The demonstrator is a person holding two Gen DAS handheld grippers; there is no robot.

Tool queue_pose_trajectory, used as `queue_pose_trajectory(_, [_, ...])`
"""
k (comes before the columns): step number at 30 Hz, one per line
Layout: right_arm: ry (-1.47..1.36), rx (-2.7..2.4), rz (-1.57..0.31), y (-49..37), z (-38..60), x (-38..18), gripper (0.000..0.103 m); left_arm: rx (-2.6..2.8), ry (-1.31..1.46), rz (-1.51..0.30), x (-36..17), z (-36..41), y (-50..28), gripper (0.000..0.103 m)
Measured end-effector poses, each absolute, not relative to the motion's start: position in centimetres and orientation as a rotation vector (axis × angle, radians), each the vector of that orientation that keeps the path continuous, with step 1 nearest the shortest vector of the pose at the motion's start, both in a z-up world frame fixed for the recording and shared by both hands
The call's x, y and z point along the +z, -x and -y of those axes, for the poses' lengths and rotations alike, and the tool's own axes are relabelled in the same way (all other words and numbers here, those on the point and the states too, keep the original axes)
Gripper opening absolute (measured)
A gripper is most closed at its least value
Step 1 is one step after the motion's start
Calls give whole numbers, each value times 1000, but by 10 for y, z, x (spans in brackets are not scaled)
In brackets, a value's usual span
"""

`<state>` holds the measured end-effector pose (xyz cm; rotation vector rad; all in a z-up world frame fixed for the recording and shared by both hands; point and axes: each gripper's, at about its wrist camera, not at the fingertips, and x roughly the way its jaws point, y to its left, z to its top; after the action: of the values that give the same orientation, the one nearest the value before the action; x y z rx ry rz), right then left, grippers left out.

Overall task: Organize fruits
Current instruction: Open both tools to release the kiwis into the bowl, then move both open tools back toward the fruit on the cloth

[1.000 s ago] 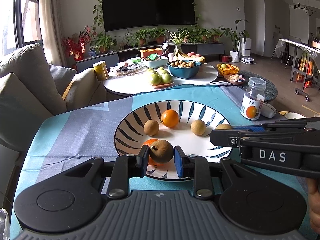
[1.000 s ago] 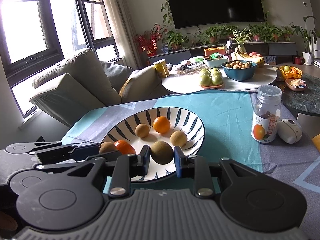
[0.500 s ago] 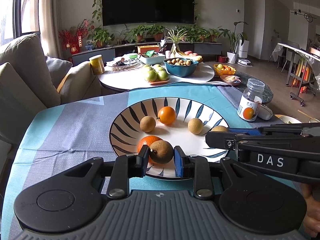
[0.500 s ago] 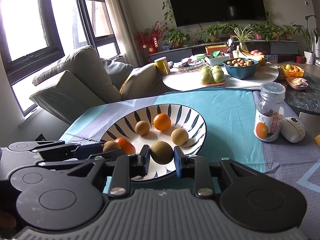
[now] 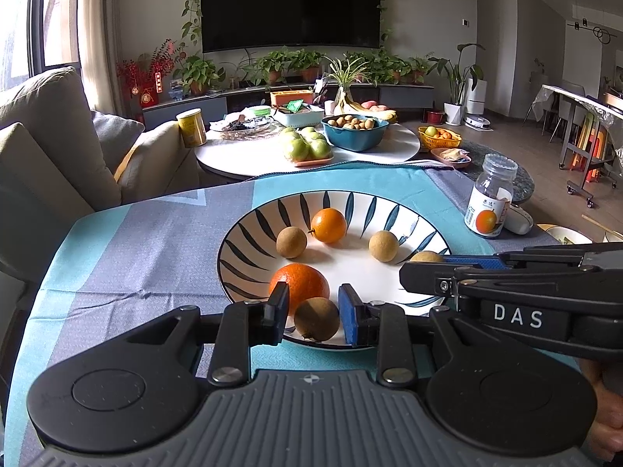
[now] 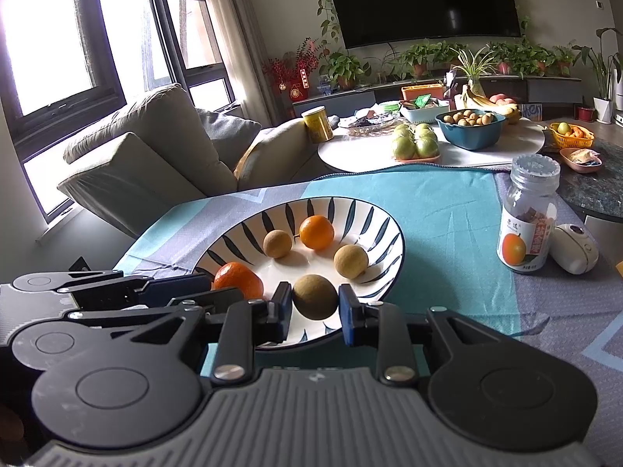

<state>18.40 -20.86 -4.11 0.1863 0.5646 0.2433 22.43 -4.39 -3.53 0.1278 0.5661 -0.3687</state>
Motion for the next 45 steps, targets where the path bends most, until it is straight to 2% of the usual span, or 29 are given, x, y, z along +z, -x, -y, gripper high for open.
queue_pose_trajectory(25, [-186,248,-535,-176,207,-38,78,-362,-91,-529,-25,33,-213,26])
queue_pose_trajectory(45, [-146,286,-508,-143,193,-26,78,-322,-75,-517,-19,1,-173,26])
